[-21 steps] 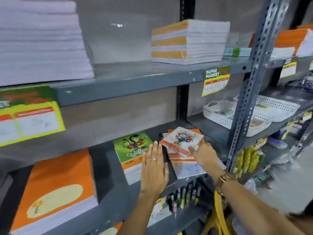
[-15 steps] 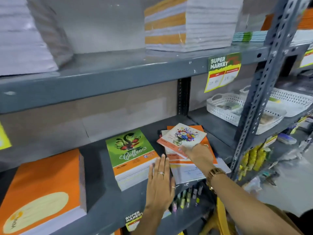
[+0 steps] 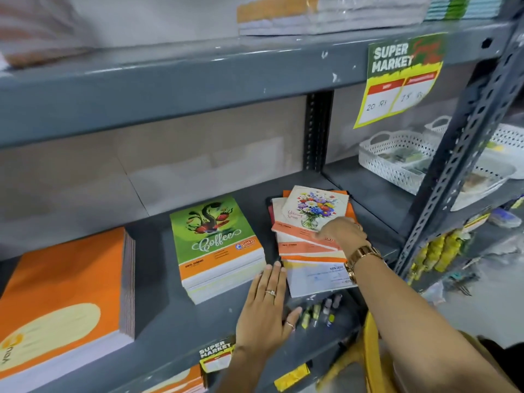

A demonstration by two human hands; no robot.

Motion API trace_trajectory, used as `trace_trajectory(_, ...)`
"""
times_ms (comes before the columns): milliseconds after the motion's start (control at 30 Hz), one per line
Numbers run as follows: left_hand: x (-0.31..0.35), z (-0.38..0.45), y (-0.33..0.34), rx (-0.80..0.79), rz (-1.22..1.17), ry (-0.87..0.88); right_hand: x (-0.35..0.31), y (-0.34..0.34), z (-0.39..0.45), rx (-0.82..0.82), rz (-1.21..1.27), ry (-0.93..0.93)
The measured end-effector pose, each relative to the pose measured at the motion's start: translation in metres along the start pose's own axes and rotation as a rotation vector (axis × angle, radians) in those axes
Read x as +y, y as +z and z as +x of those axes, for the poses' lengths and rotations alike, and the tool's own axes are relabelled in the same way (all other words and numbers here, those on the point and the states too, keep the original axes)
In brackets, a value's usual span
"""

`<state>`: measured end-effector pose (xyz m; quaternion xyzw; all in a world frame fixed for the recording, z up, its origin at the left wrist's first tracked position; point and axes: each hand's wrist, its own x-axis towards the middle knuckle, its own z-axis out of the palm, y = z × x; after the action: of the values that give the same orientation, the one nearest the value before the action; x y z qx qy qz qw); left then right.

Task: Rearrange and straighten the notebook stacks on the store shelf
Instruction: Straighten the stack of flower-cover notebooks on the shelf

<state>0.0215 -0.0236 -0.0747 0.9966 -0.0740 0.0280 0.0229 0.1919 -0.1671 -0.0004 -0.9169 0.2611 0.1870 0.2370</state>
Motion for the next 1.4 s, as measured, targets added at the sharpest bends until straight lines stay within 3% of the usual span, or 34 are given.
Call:
trace_trajectory(100,0.000,-0.002,-0.002,-0.003,0.002,-0.019,0.006,0.010,0.001,0.085,0.111,-0.011)
trace_trajectory(267,0.001,-0.008,-0.006,-0.035,0.030,-0.062,0.016,0.017,-0.010,0.364,0.248,-0.137)
trace_trajectory(400,-0.004,-0.025,-0.007,-0.009,0.036,-0.103,0.020,0.003,-0.033,0.248,0.573,-0.253)
trace_trajectory(633,-0.020,-0.063,-0.014,-0.032,0.005,-0.184,0.000,-0.020,-0.071,0.357,0.869,-0.272)
trace_trajectory(767,-0.043,-0.084,-0.009,0.010,-0.049,-0.246,-0.022,-0.015,-0.091,0.207,0.986,-0.343)
trace_trajectory(900,-0.066,-0.093,0.006,0.029,-0.063,-0.240,-0.044,0.003,-0.114,-0.057,0.866,-0.424)
trace_trajectory(1000,-0.072,-0.097,0.005,0.006,-0.090,-0.202,-0.057,0.029,-0.128,-0.130,0.807,-0.445)
trace_trajectory(1100,-0.077,-0.097,0.003,-0.016,-0.120,-0.175,-0.067,0.054,-0.134,-0.063,0.680,-0.412)
trace_trajectory(1400,-0.073,-0.093,0.002,-0.061,-0.131,-0.196,-0.063,0.065,-0.138,0.311,0.212,-0.560)
